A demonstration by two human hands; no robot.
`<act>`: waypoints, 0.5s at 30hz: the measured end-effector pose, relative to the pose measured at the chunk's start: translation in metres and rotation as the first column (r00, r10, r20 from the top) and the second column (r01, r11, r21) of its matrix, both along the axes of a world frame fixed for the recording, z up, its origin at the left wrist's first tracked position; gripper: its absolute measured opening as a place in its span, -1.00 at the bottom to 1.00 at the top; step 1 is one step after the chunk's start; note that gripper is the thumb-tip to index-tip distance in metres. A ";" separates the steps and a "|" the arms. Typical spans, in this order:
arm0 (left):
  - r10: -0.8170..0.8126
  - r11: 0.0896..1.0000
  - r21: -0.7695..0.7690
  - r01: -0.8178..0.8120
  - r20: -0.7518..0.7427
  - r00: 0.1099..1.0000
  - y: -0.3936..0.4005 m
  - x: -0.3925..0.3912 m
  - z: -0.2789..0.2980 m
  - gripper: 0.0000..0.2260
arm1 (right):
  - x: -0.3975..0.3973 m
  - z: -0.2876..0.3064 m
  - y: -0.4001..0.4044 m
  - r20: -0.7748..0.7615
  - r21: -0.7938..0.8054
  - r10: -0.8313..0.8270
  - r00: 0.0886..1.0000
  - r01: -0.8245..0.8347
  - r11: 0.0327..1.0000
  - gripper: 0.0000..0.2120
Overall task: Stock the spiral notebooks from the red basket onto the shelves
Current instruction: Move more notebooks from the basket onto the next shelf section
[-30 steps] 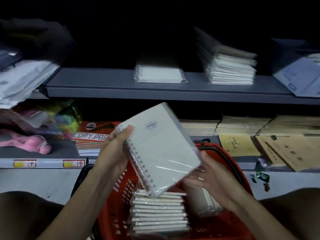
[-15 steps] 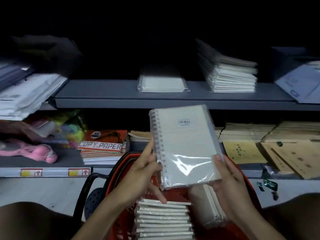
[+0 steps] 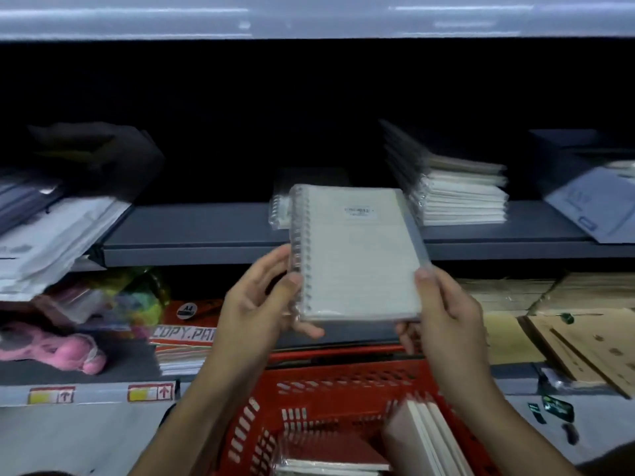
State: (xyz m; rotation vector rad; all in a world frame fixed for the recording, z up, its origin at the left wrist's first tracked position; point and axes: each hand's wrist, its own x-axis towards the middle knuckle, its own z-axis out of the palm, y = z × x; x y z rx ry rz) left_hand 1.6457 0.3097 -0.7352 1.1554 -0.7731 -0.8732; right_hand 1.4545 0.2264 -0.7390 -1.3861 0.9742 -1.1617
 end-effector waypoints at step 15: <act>0.158 0.965 0.108 -0.239 0.489 0.858 -0.058 0.074 0.006 -0.57 | 0.052 0.010 -0.106 -0.247 -0.004 0.009 0.969 -0.011 1.000 -0.47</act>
